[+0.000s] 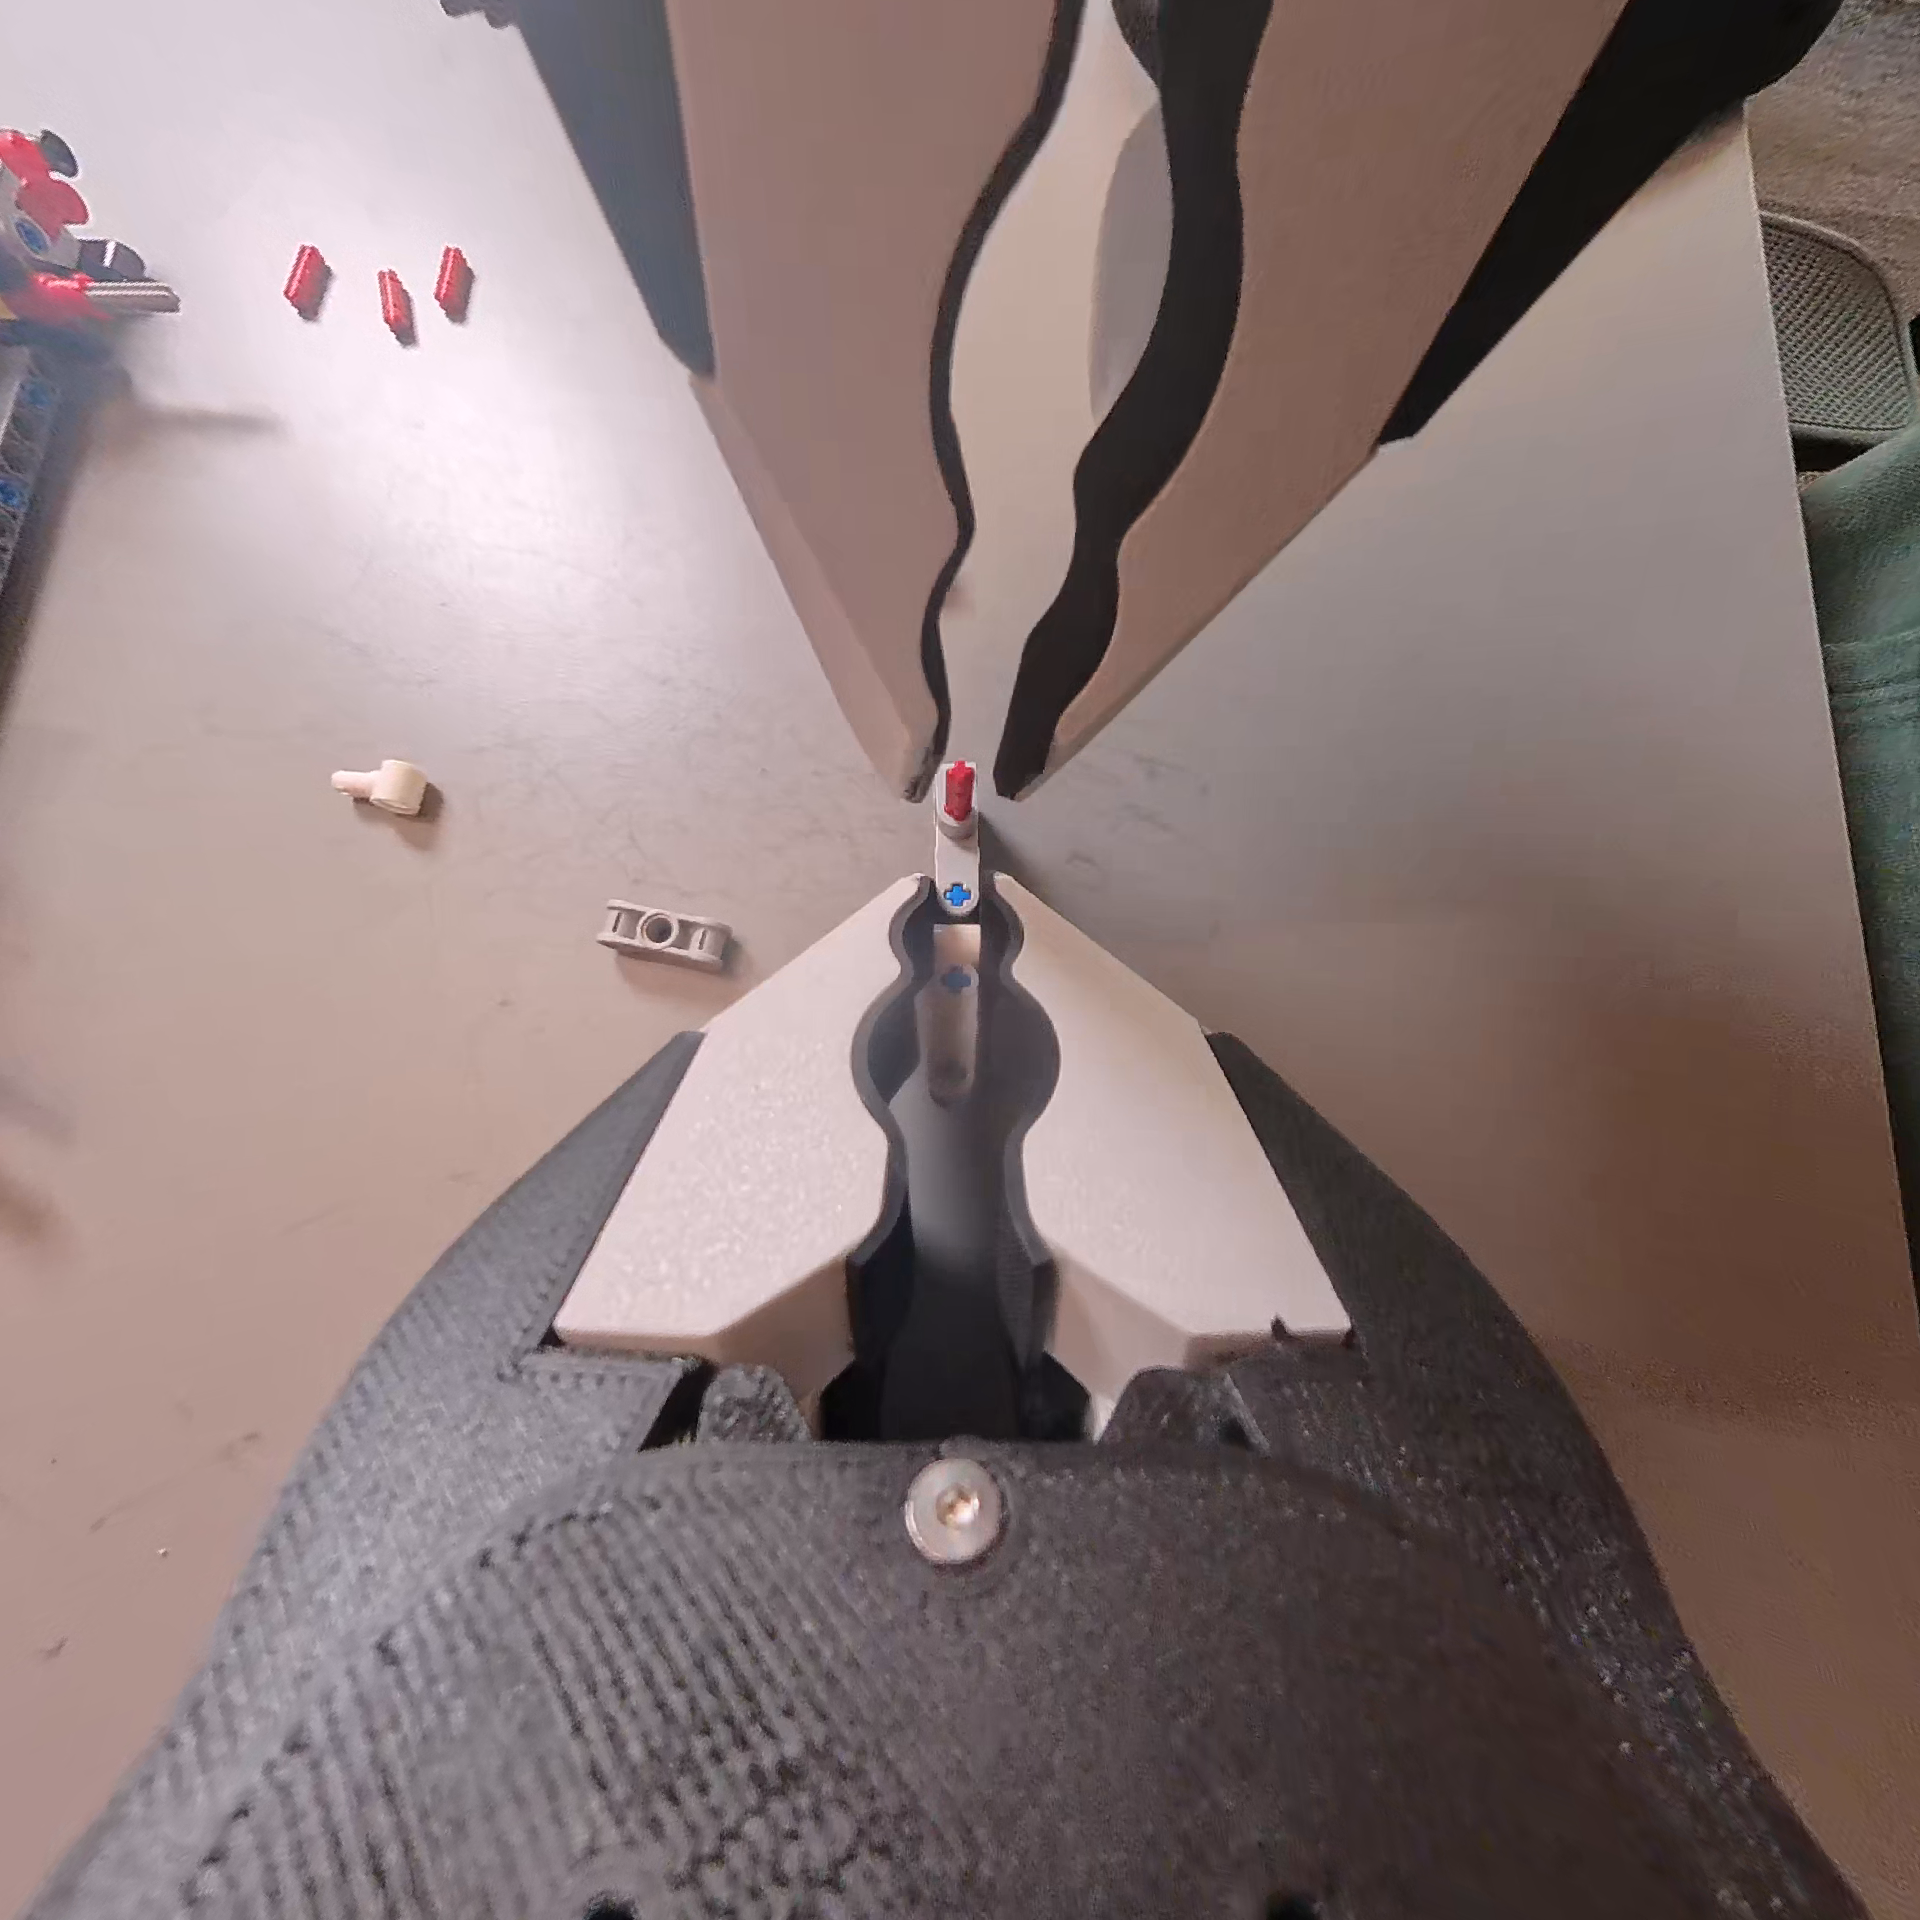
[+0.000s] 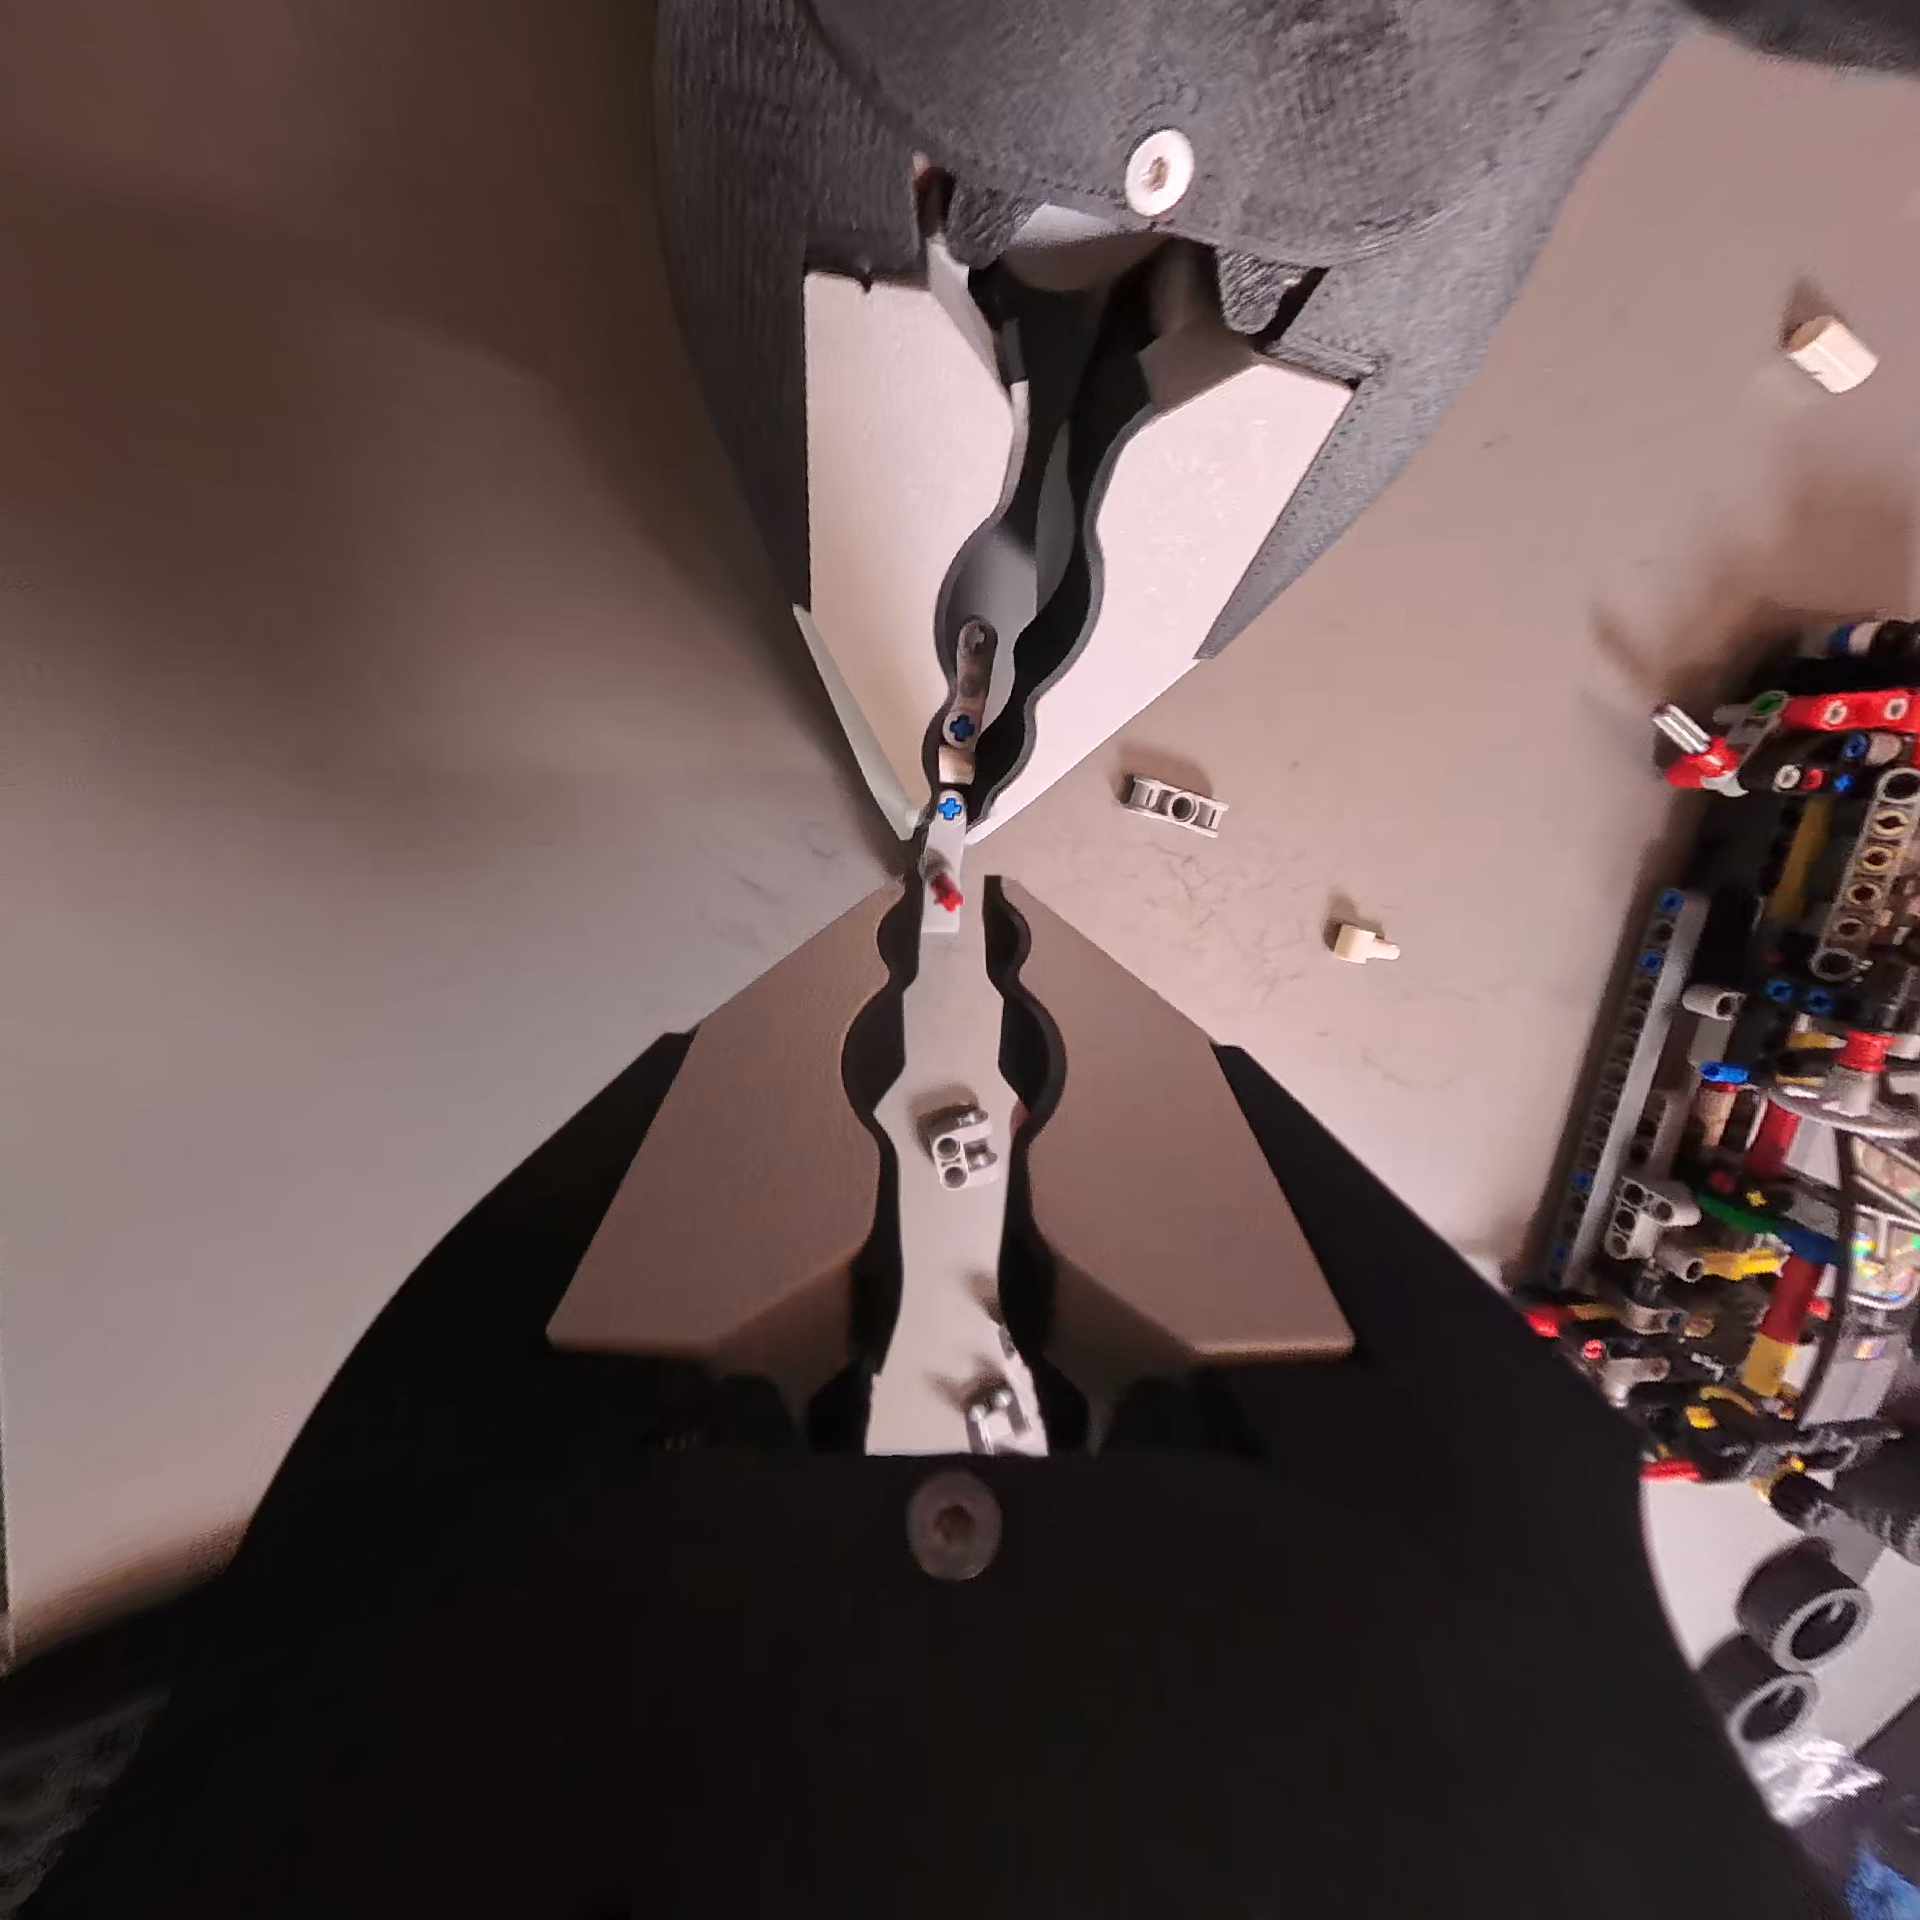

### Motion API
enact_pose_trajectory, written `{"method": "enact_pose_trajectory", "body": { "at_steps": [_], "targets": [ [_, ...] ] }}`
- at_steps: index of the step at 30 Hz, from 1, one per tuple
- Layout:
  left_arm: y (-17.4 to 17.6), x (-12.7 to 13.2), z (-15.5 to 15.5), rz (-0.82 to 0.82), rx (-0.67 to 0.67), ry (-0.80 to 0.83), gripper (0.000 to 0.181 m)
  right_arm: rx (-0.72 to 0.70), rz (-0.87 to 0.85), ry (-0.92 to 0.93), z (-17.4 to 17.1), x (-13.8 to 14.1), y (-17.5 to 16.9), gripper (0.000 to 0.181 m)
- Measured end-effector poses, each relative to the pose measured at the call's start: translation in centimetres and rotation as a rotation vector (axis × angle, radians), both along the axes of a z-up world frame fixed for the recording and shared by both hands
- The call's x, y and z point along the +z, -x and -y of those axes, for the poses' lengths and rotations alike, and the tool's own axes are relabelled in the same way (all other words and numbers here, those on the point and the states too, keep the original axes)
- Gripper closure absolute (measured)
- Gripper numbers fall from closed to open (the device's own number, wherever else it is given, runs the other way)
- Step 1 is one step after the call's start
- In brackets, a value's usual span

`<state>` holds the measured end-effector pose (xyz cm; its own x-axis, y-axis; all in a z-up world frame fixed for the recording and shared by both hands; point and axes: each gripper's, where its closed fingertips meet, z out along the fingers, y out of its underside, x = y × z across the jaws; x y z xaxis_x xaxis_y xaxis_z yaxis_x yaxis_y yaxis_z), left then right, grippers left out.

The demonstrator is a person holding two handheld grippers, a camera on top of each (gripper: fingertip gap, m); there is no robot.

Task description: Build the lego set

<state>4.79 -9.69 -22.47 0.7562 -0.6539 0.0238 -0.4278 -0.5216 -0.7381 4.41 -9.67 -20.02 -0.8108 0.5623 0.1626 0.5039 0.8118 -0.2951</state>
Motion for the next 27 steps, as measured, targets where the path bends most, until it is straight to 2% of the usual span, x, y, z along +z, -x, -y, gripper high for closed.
{"method": "enact_pose_trajectory", "body": {
  "at_steps": [5, 13, 27],
  "targets": [
    [0.00, 0.00, 0.01, 0.003, -0.001, 0.001, 0.176, 0.030, 0.006, -0.020, -0.19, -0.07, -0.13, 0.178],
    [-0.01, 0.00, 0.02, 0.006, -0.001, 0.000, 0.176, 0.026, 0.025, -0.010, 0.03, -0.27, -0.12, 0.179],
    [-0.02, -0.02, 0.06, -0.003, 0.000, -0.011, 0.176, -0.173, 0.044, 0.097, 0.18, -0.67, -0.32, 0.179]
  ]
}}
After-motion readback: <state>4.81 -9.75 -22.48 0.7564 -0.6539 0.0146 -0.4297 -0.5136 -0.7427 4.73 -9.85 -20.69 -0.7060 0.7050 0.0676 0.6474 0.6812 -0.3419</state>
